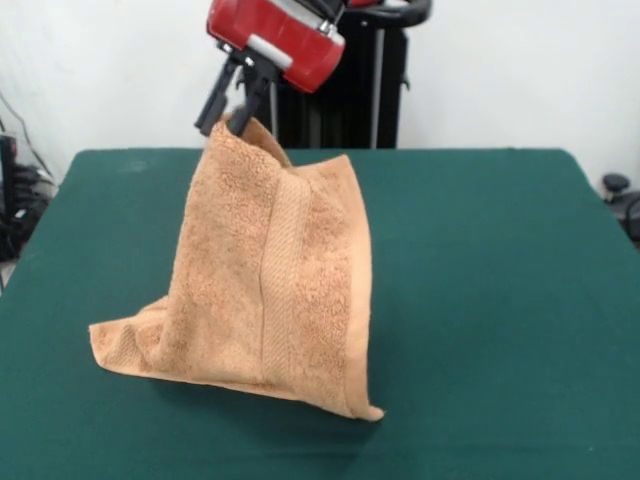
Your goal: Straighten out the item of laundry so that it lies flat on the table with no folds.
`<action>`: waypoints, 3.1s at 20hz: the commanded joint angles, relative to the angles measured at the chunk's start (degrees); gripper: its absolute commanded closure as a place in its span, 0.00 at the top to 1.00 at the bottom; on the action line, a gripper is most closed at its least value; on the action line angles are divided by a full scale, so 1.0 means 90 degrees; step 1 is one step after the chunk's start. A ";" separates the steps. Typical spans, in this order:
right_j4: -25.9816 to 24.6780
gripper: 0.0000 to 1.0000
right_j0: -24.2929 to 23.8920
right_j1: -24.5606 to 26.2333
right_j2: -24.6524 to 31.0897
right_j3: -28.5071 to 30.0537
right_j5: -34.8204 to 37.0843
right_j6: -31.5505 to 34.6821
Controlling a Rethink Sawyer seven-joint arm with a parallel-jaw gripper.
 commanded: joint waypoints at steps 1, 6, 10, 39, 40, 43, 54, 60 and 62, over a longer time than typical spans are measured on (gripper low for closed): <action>0.0190 0.00 0.0103 -0.0089 0.0313 0.0763 -0.0115 0.1071; 0.0161 0.00 0.0066 -0.0128 0.0349 0.0808 -0.0104 0.1015; 0.0119 0.00 -0.0061 -0.0285 0.0497 0.0914 0.0024 0.0850; 0.5378 0.00 0.3045 0.3016 -0.2964 0.2891 -0.4039 0.2322; 0.5221 0.00 0.2957 0.2912 -0.2905 0.2874 -0.4013 0.2275; 0.4622 0.00 0.2629 0.2415 -0.2667 0.2884 -0.3805 0.2071; 0.3958 0.00 0.2298 0.1941 -0.2414 0.2902 -0.3552 0.1908; 0.3668 0.00 0.2112 0.1664 -0.2311 0.2855 -0.3408 0.1842; 0.3507 0.00 0.2039 0.1497 -0.2295 0.2791 -0.3282 0.1764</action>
